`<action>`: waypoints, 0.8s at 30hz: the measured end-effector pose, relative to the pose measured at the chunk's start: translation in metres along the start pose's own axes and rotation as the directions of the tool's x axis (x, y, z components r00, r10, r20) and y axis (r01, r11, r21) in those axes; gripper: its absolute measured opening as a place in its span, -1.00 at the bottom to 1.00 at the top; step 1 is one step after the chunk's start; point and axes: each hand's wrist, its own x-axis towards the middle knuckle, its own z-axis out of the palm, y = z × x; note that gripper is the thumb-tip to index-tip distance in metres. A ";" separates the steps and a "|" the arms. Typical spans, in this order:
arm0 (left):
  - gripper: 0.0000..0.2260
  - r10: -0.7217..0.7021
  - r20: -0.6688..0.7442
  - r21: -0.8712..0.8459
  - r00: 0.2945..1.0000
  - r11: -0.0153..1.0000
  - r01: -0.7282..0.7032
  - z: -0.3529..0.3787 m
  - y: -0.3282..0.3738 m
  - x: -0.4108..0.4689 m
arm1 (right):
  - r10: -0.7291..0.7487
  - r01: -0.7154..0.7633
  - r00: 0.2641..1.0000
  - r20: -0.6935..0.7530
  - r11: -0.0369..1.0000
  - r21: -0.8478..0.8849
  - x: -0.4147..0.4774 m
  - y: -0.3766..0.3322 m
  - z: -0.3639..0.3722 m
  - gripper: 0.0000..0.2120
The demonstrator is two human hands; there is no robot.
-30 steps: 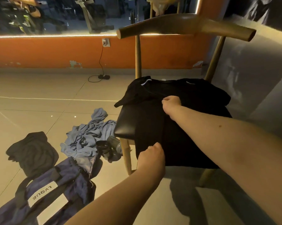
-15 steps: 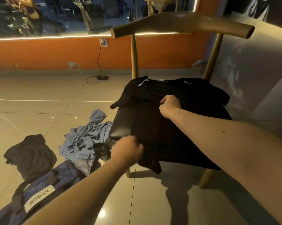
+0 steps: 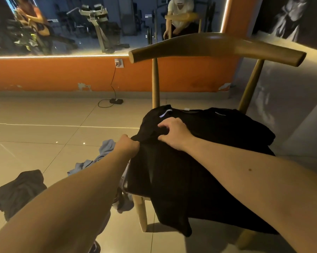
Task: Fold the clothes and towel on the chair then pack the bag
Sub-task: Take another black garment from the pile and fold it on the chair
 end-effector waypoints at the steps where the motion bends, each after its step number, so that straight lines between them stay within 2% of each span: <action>1: -0.53 0.000 0.008 -0.040 1.000 0.999 0.000 0.001 0.001 0.007 | -0.024 0.026 0.998 0.050 0.999 -0.044 0.006 -0.003 0.002 -0.47; 4: -0.71 0.095 -0.042 -0.032 0.995 0.995 -0.096 0.005 0.001 0.031 | -0.035 0.061 0.985 0.171 0.987 -0.146 0.021 -0.008 0.008 -0.45; 7: -0.80 0.222 -0.140 -0.008 0.965 0.974 -0.226 0.003 0.009 0.050 | -0.034 0.060 0.984 0.174 0.988 -0.142 0.030 -0.008 0.015 -0.65; 9: -0.82 0.292 -0.196 -0.096 0.936 0.945 -0.314 -0.001 0.026 0.057 | 0.025 -0.031 0.996 0.091 0.998 0.057 0.035 -0.008 0.012 -0.76; 11: -0.84 0.394 -0.190 -0.193 0.899 0.883 -0.427 -0.006 0.049 0.063 | 0.144 -0.134 0.990 -0.013 0.946 0.296 0.041 -0.007 0.001 -0.81; 13: -0.74 0.494 -0.128 -0.308 0.860 0.805 -0.507 -0.008 0.074 0.067 | 0.311 -0.229 0.947 -0.080 0.828 0.513 0.046 -0.003 -0.015 -0.88; 15: -0.55 0.537 -0.077 -0.371 0.840 0.766 -0.524 -0.003 0.094 0.073 | 0.482 -0.312 0.872 -0.088 0.683 0.661 0.047 0.007 -0.031 -0.91; 17: -0.45 0.504 -0.072 -0.338 0.861 0.800 -0.497 0.006 0.105 0.078 | 0.604 -0.384 0.796 -0.049 0.566 0.730 0.046 0.025 -0.042 -0.84; 19: -0.49 0.419 -0.066 -0.249 0.906 0.872 -0.421 0.016 0.106 0.082 | 0.684 -0.436 0.729 -0.022 0.490 0.755 0.045 0.044 -0.048 -0.75; 22: -0.72 0.263 -0.075 -0.099 0.962 0.958 -0.269 0.030 0.098 0.088 | 0.755 -0.516 0.654 -0.037 0.481 0.709 0.044 0.068 -0.055 -0.64; 24: -0.80 0.205 -0.046 -0.084 0.978 0.974 -0.209 0.038 0.093 0.096 | 0.786 -0.606 0.618 -0.026 0.497 0.621 0.045 0.079 -0.061 -0.54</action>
